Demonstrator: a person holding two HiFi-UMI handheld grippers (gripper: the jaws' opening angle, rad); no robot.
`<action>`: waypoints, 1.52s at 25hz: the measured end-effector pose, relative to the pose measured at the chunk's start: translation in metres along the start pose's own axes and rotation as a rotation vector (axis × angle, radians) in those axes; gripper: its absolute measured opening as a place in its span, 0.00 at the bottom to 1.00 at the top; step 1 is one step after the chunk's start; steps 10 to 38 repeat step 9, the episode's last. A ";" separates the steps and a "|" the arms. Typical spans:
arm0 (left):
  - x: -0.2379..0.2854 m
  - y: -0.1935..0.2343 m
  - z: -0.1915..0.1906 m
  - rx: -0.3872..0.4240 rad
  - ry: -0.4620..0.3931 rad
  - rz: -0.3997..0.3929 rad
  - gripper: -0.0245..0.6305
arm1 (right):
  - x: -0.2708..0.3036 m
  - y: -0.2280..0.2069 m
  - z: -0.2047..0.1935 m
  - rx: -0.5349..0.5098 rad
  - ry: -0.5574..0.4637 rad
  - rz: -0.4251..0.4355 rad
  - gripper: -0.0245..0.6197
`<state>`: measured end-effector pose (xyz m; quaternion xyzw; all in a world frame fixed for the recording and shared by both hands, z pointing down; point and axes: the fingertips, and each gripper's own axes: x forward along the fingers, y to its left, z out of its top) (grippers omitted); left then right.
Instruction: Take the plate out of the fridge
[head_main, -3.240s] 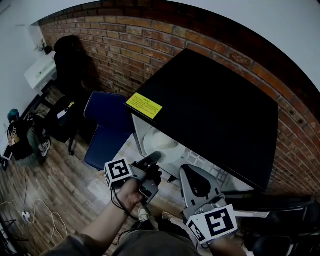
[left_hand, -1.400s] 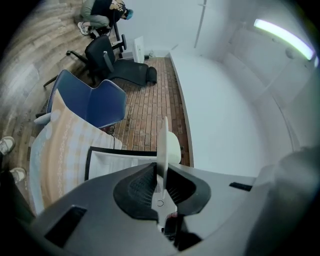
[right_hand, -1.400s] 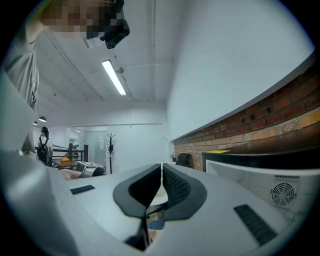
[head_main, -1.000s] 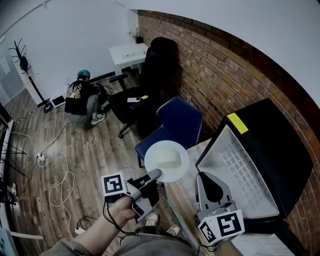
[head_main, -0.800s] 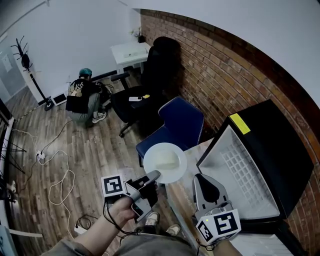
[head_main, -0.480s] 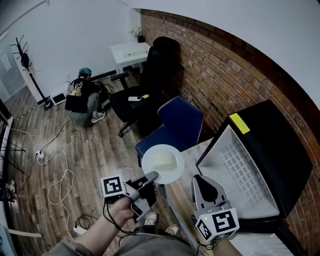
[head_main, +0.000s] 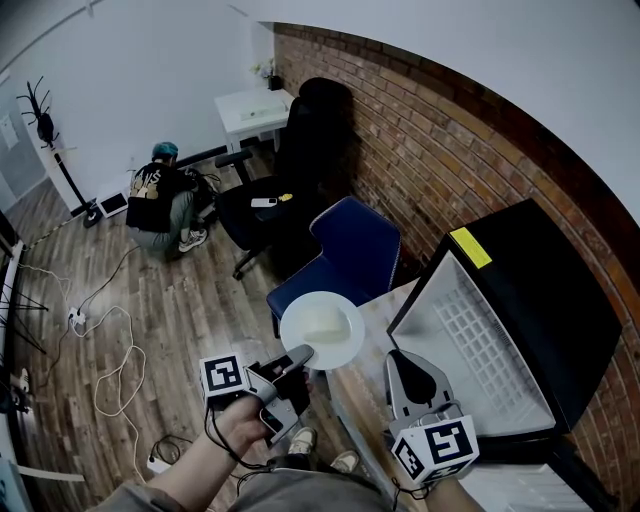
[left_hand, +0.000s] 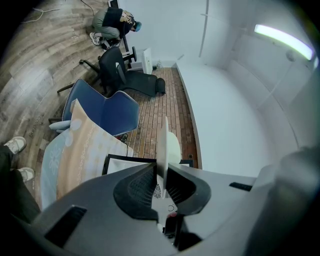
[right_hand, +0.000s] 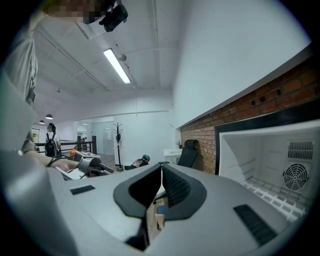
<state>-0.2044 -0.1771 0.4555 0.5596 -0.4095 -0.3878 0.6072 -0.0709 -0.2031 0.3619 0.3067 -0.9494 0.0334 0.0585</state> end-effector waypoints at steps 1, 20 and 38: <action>0.000 0.000 0.000 0.003 0.003 0.001 0.11 | 0.000 -0.001 0.000 -0.001 -0.002 -0.001 0.09; 0.004 -0.006 0.002 0.011 0.006 -0.004 0.11 | -0.002 -0.007 0.003 0.000 -0.004 -0.016 0.09; 0.004 -0.006 0.002 0.011 0.006 -0.004 0.11 | -0.002 -0.007 0.003 0.000 -0.004 -0.016 0.09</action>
